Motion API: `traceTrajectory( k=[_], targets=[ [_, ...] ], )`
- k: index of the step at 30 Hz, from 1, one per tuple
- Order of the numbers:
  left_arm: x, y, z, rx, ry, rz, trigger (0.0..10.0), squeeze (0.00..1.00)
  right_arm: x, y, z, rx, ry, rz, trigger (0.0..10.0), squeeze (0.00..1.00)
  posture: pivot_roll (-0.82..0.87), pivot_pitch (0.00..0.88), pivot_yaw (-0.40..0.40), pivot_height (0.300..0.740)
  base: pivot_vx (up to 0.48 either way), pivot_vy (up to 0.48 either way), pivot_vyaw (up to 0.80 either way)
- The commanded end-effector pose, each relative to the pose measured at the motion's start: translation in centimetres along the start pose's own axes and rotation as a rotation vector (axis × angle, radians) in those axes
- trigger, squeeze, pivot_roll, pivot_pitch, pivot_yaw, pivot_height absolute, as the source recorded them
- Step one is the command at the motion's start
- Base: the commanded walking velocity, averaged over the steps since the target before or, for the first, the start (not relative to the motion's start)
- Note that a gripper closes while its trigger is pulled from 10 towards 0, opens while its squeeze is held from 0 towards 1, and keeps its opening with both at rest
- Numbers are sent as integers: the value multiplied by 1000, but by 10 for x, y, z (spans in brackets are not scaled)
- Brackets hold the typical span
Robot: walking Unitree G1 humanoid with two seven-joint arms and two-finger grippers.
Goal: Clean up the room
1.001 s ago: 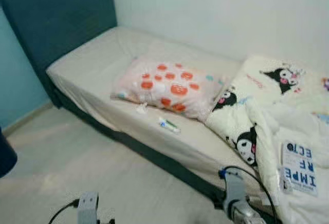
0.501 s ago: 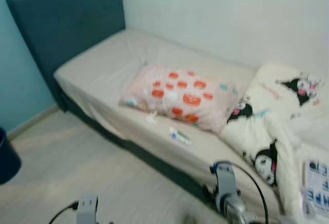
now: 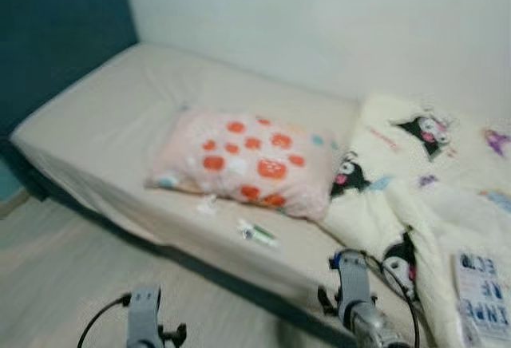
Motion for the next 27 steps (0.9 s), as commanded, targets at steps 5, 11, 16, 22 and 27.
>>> traceTrajectory(
  k=[5, 11, 16, 22, 27],
  targets=[
    [2, 10, 2, -24, 3, -12, 10000, 0, 5, -10, -2, 26, 14, 17, 10000, 0, -84, 99, -46, 740, 334, 0, 0],
    [-1, 23, 5, -59, -5, 2, 10000, 0, 4, -1, 0, 2, 23, 54, 10000, 0, -90, 99, -42, 740, 306, 0, 0],
    [-2, 24, 5, -65, -11, 3, 10000, 0, 2, 4, 1, 4, 11, 83, 10000, 0, -91, 99, -42, 740, 283, 0, 0],
    [-6, 25, 5, -76, -42, -18, 10000, 0, 2, 10, 3, 1, 28, 113, 10000, 0, -84, 100, -45, 740, 0, 0, -127],
    [-7, 22, 5, -63, -43, -3, 10000, 0, 2, 6, 2, 19, 37, 104, 10000, 0, -86, 100, -42, 740, 0, 0, -731]
  ],
)
Point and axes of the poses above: a point about 5 cm out from each wrist's last joint towards the gripper, its own z axis pointing out of the wrist towards the gripper, its own y axis along the axis of the wrist's last joint, x = y × z, the point moved 3 cm from there along z, pointing out of the wrist towards the gripper, and after that the axes turned 3 degrees about z, right-handed, at the moved point
